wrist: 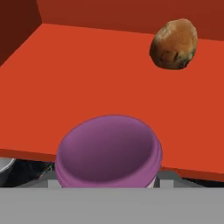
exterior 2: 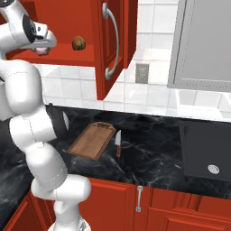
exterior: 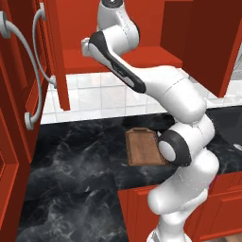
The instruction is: Pick the bread, place it on the cutting board, pick the jam, place it on the counter, and close the cabinet.
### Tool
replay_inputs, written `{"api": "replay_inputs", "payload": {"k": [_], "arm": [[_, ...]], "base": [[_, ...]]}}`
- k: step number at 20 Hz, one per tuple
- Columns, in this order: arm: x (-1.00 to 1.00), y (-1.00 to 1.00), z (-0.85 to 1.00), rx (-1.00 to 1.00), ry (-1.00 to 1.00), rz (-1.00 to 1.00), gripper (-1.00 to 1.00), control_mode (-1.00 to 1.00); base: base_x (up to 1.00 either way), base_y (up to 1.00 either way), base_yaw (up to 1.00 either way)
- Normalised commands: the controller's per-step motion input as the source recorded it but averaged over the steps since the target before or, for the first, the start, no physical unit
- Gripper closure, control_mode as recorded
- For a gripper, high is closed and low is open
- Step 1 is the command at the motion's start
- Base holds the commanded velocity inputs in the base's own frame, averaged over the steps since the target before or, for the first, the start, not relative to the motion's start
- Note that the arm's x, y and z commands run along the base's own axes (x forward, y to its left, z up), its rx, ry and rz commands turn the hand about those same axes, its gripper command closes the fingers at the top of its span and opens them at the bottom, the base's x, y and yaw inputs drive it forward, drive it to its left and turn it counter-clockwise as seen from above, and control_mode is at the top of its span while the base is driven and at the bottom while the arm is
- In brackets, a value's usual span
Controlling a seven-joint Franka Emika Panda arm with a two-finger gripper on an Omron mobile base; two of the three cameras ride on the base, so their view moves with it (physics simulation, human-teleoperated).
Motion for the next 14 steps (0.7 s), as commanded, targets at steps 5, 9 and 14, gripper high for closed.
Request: {"api": "replay_inputs", "payload": {"k": [5, 9, 14], "arm": [[-0.8, -0.01, -0.44, 0.0, -0.09, 0.0, 1.0, -1.0], [-0.79, -0.08, -0.51, 0.02, -0.1, 0.0, 1.0, -1.0], [-0.68, -0.16, -0.53, 0.04, -0.09, 0.0, 1.0, -1.0]], "base": [[0.0, 0.0, 0.0], [0.0, 0.0, 0.0], [0.0, 0.0, 0.0]]}}
